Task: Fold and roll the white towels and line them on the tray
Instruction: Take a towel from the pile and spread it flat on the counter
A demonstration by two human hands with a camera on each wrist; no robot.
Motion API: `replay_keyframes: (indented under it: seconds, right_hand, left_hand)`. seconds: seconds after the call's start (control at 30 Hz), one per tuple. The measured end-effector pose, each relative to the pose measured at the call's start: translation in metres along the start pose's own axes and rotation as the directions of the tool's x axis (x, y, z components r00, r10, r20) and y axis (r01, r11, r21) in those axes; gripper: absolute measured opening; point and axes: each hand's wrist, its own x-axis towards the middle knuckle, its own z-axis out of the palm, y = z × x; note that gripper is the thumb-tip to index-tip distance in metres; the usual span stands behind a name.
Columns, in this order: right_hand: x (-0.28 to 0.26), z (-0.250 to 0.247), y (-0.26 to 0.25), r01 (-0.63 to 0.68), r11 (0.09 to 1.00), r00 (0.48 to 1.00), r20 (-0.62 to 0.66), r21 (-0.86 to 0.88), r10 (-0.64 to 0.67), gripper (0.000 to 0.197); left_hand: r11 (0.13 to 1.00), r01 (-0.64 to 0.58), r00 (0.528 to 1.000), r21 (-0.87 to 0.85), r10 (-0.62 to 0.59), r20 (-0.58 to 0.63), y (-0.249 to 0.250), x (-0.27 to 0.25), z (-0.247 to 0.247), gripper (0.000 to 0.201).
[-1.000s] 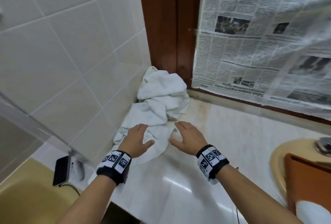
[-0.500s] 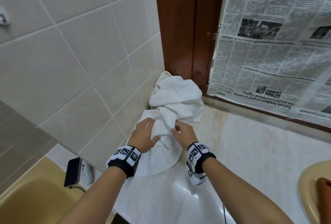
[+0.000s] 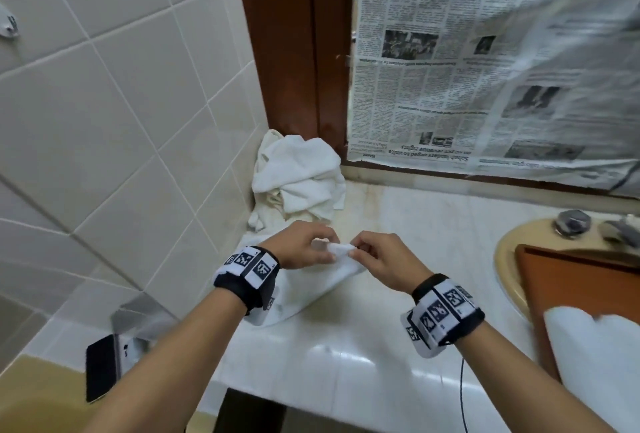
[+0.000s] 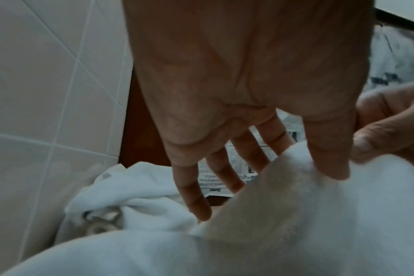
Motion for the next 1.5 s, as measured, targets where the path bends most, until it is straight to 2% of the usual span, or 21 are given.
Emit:
replay_keyframes:
  seconds: [0.13,0.23,0.3,0.43,0.53,0.63,0.73,0.83,0.9,0.97,1.1,1.17,1.23,1.3,1.37,1.4,1.43,1.5]
  right_hand:
    - [-0.042,0.012,-0.003,-0.083,0.989,0.996,-0.033,0.126,0.088,0.023]
    - [-0.070,0.025,-0.005,-0.127,0.990,0.991,-0.025,0.059,0.129,0.036]
    - [-0.090,0.026,-0.004,-0.180,0.980,0.979,-0.079,0.080,0.186,0.045]
    - [-0.139,-0.009,-0.001,-0.213,0.971,0.941,-0.246,0.110,0.234,0.034]
    - [-0.174,-0.049,-0.009,-0.202,0.971,0.899,-0.368,0.130,0.236,0.019]
    - [-0.201,-0.084,-0.021,-0.189,0.975,0.837,-0.500,0.119,0.223,0.021]
    - [-0.215,-0.098,-0.026,-0.180,0.975,0.808,-0.545,0.129,0.222,0.023]
    - [-0.218,-0.089,-0.019,-0.246,0.943,0.791,-0.515,0.224,0.329,0.018]
    - [-0.216,-0.080,-0.011,-0.233,0.869,0.759,-0.477,0.436,0.443,0.007]
    - [-0.214,-0.077,-0.006,-0.148,0.787,0.756,-0.445,0.599,0.480,0.011]
    - [-0.206,-0.075,-0.006,-0.084,0.719,0.801,-0.383,0.690,0.461,0.022]
    - [-0.203,-0.073,-0.005,-0.047,0.685,0.822,-0.362,0.727,0.440,0.019]
    - [-0.201,-0.071,-0.003,-0.021,0.656,0.818,-0.364,0.754,0.445,0.014]
    - [-0.201,-0.069,0.007,-0.038,0.668,0.782,-0.394,0.743,0.482,0.013]
    - [-0.206,-0.067,0.025,-0.142,0.820,0.754,-0.476,0.555,0.453,0.012]
    - [-0.211,-0.065,0.034,-0.217,0.895,0.773,-0.492,0.389,0.401,0.013]
    - [-0.218,-0.062,0.041,-0.280,0.930,0.813,-0.457,0.238,0.361,0.018]
    - [-0.231,-0.050,0.047,-0.295,0.953,0.901,-0.312,0.069,0.302,0.039]
  left_hand:
    - [0.990,-0.097,0.993,-0.098,0.090,-0.075,0.028,-0.020,0.006,0.014]
    - [0.969,-0.194,0.974,-0.155,0.171,-0.151,0.053,-0.033,-0.001,0.011]
    - [0.961,-0.234,0.953,-0.151,0.195,-0.232,0.067,-0.040,-0.011,0.008]
    - [0.923,-0.317,0.895,-0.218,0.214,-0.392,0.089,-0.047,-0.026,0.011]
    - [0.874,-0.377,0.876,-0.307,0.230,-0.424,0.110,-0.050,-0.023,0.012]
    - [0.865,-0.370,0.873,-0.339,0.199,-0.445,0.126,-0.046,-0.010,0.013]
    - [0.941,-0.236,0.909,-0.241,0.126,-0.398,0.122,-0.034,0.019,0.015]
    - [0.995,-0.099,0.962,-0.023,0.090,-0.256,0.121,-0.027,0.058,0.041]
    - [0.992,-0.112,0.971,-0.058,0.097,-0.218,0.132,-0.033,0.083,0.050]
    - [0.979,-0.123,0.986,-0.165,0.103,-0.128,0.149,-0.045,0.110,0.057]
    - [0.955,-0.027,0.993,-0.294,0.060,0.104,0.170,-0.066,0.166,0.074]
    - [0.950,0.012,0.991,-0.311,0.029,0.128,0.171,-0.068,0.192,0.070]
    - [0.955,0.053,0.998,-0.292,-0.039,0.051,0.170,-0.067,0.208,0.047]
    - [0.966,0.026,0.991,-0.256,-0.058,-0.119,0.168,-0.063,0.214,0.023]
    - [0.953,-0.001,0.965,-0.302,-0.079,-0.251,0.167,-0.063,0.207,0.003]
    - [0.950,-0.001,0.952,-0.313,-0.095,-0.291,0.167,-0.064,0.201,0.006]
    - [0.948,-0.003,0.940,-0.319,-0.106,-0.325,0.165,-0.065,0.196,0.011]
    - [0.942,0.002,0.928,-0.335,-0.126,-0.349,0.159,-0.064,0.184,0.011]
